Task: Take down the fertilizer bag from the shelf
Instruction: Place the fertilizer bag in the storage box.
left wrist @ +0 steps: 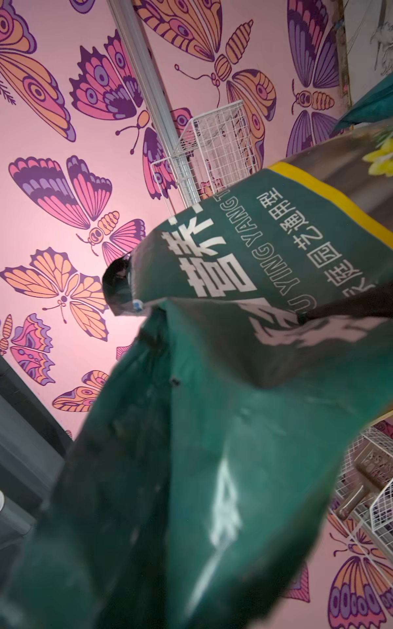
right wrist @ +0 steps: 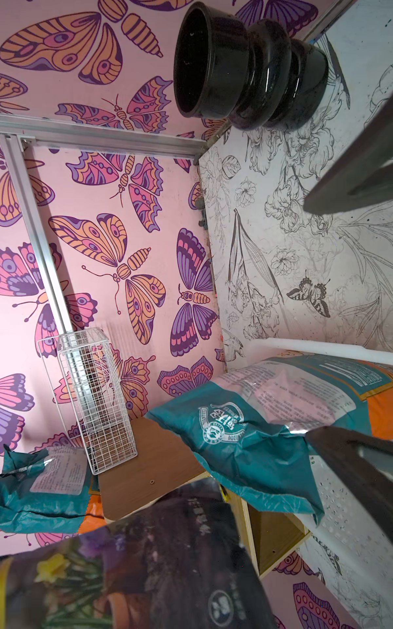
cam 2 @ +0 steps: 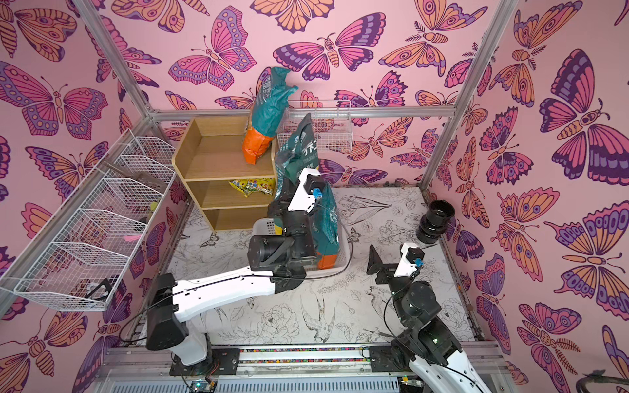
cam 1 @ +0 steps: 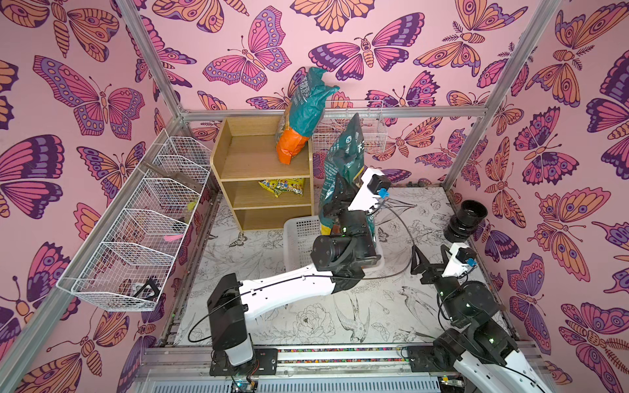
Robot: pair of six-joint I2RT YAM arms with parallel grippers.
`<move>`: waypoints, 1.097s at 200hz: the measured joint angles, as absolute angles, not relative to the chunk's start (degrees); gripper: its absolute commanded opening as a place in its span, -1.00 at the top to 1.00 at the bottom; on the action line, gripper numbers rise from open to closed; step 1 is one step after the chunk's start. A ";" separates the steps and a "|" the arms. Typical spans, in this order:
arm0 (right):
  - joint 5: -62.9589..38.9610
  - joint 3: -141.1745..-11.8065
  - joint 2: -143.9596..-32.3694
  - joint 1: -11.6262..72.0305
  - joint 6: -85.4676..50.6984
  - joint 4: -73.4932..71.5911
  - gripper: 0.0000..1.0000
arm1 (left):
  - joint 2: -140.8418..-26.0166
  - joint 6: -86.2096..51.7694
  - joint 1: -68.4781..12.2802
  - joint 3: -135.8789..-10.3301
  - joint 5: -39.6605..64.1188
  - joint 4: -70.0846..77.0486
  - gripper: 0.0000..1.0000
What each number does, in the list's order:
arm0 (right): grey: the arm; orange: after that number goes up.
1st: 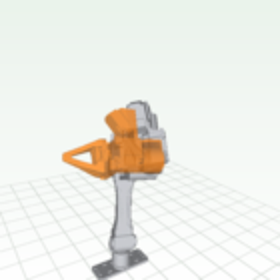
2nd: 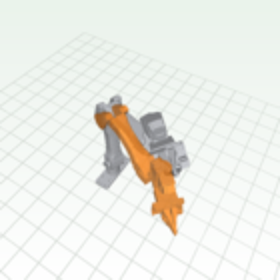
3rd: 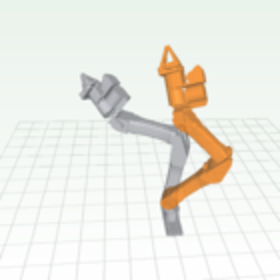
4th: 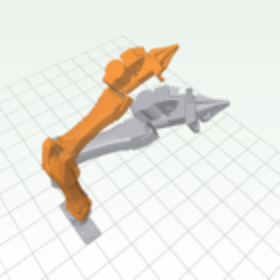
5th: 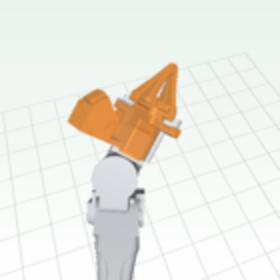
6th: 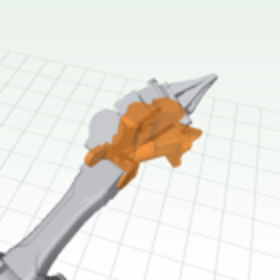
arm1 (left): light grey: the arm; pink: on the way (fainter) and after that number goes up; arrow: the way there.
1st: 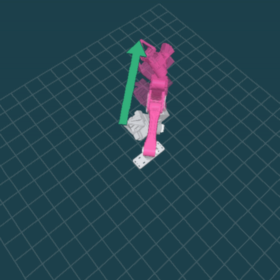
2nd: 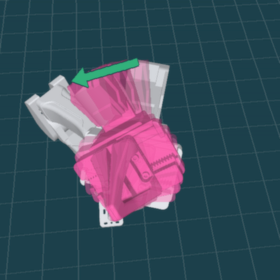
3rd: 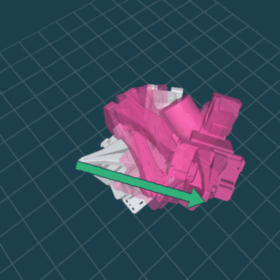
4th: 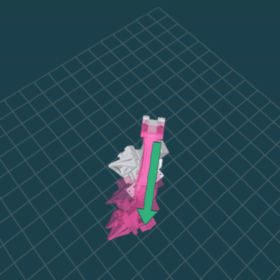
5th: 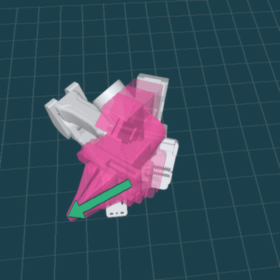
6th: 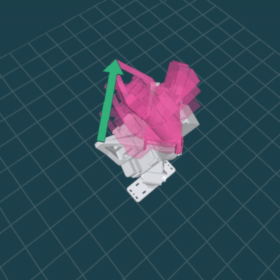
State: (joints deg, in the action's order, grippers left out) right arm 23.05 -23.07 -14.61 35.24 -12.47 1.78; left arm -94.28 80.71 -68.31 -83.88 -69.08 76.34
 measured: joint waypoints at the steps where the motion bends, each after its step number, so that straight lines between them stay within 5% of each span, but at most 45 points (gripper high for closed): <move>1: 23.03 -23.07 -14.61 35.24 -12.47 1.78 -0.99 | -94.06 80.40 -68.31 -83.57 -69.21 76.34 1.00; 107: 22.74 -23.07 -15.62 35.24 -13.26 1.69 -0.99 | -90.28 58.96 -59.64 -65.95 -76.47 76.38 1.00; 219: 21.93 -22.90 -19.79 35.24 -13.50 1.30 -0.99 | -104.27 37.43 -56.16 -64.12 -75.64 78.37 1.00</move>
State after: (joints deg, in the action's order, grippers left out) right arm 21.93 -22.90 -19.79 35.24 -13.50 1.30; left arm -104.27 37.43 -56.16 -64.12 -75.64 78.37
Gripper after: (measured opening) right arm 0.993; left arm 0.053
